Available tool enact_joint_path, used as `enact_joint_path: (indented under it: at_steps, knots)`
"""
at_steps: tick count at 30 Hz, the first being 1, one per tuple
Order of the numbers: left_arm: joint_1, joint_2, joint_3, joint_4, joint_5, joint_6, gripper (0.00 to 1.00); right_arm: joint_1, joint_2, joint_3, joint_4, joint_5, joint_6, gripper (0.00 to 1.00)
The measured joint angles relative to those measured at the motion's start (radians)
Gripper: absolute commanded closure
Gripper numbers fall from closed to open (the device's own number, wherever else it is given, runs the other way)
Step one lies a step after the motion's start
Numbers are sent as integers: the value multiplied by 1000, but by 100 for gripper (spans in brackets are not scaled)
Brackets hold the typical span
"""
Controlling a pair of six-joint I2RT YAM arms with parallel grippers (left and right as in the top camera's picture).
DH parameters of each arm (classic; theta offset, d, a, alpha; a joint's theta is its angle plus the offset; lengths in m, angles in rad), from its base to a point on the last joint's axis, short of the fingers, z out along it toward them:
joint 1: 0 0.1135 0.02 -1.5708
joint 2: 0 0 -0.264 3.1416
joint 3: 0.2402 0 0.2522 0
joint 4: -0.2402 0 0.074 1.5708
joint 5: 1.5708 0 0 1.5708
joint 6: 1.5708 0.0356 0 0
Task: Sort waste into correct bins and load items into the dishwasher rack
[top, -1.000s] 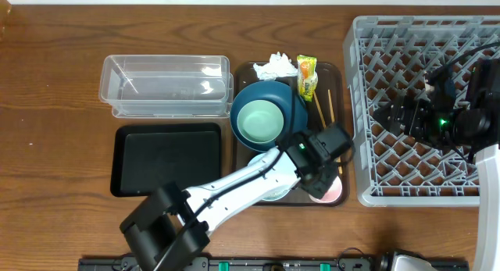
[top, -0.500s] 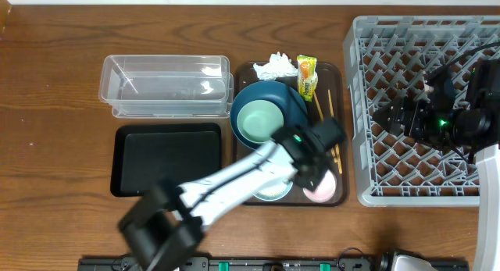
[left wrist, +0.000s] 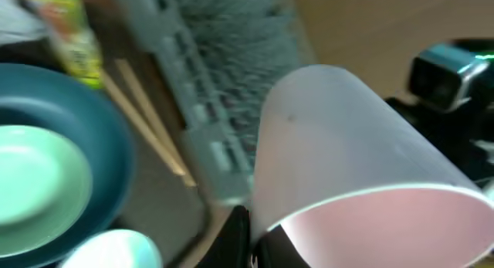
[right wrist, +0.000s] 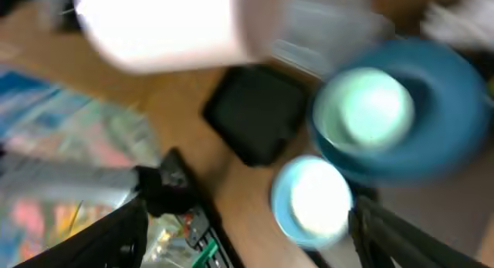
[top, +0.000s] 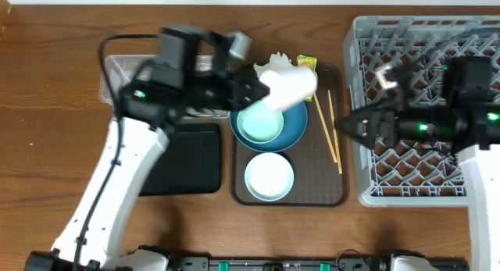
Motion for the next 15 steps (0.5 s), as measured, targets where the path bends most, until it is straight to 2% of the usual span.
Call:
enact_joint_path:
  at_steps: [7, 15]
  knots:
    - [66, 14, 0, 0, 328, 0, 94, 115, 0, 0, 182, -185, -83, 9]
    - [45, 14, 0, 0, 472, 0, 93, 140, 0, 1, 384, -238, -44, 12]
